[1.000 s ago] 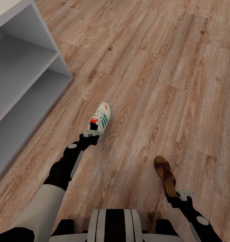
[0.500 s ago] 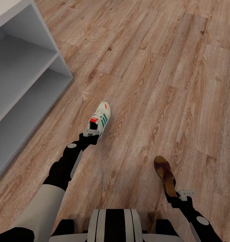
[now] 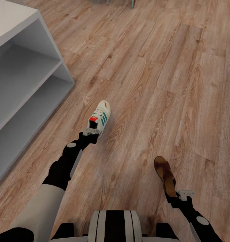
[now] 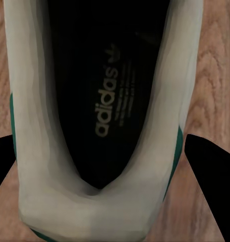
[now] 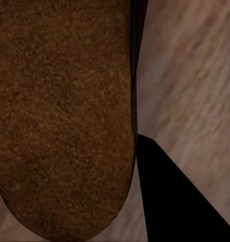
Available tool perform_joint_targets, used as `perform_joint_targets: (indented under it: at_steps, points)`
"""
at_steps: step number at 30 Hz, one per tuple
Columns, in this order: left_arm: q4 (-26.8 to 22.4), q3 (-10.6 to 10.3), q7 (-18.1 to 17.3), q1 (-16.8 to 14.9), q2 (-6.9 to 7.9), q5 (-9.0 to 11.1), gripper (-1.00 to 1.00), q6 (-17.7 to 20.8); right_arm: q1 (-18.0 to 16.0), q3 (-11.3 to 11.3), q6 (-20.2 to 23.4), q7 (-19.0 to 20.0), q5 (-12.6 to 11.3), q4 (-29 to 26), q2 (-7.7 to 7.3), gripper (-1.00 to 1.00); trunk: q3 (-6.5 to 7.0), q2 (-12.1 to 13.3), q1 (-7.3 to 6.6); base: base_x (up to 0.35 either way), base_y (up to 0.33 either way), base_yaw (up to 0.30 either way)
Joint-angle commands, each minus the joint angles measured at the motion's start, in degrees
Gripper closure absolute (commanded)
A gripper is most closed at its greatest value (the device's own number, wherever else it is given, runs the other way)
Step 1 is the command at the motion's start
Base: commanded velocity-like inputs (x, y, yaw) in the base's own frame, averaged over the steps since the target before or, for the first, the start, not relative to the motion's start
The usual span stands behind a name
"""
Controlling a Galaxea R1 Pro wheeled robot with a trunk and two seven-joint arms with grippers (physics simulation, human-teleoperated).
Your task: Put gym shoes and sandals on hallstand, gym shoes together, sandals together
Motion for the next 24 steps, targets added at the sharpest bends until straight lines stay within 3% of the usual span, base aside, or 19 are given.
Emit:
perform_joint_targets:
  at_steps: [1,16,24]
  points:
    - [-0.1,0.1,-0.3,0.0,-0.02,-0.4,1.0,0.3,0.0,-0.2,-0.2,0.4,0.2,0.0,0.04,1.0,0.2,0.0,-0.03,0.0,0.0,0.0]
    - [0.6,0.8,-0.1,0.3,0.63,-0.4,1.0,0.2,0.0,-0.2,-0.2,0.4,0.2,0.0,0.17,1.0,3.52,0.2,-0.42,0.0,0.0,0.0]
    - [0.9,2.5,1.4,3.3,1.29,-0.4,1.0,0.1,0.0,-0.2,-0.2,0.4,0.2,0.0,0.25,1.0,5.3,0.3,-0.62,0.0,0.0,0.0]
